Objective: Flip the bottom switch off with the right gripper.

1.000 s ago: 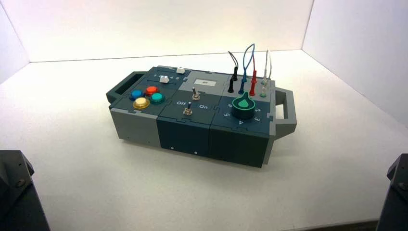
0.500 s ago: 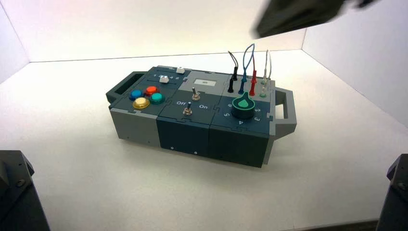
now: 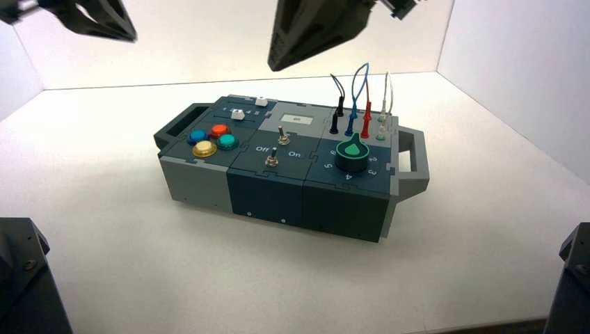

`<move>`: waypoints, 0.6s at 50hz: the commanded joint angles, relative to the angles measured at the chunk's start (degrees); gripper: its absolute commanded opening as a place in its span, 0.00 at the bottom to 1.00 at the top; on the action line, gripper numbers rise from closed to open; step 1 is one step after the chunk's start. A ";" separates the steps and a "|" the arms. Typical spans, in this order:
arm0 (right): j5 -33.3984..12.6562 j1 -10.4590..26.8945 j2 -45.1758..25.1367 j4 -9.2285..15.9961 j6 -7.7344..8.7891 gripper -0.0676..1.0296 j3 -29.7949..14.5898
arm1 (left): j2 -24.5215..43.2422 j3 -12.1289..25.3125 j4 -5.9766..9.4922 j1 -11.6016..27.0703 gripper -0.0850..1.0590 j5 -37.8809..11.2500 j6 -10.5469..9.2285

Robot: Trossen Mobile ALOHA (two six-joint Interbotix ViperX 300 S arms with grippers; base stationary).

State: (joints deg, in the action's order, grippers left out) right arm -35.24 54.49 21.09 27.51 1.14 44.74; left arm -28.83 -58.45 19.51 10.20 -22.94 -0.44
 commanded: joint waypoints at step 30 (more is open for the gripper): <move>1.49 0.35 -5.19 0.53 -0.18 0.04 1.23 | 35.68 17.40 -0.09 5.27 0.05 1.58 3.96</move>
State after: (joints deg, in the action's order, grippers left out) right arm -34.28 54.49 17.31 27.60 1.14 46.76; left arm 5.89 -43.42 19.51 14.77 -21.71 3.16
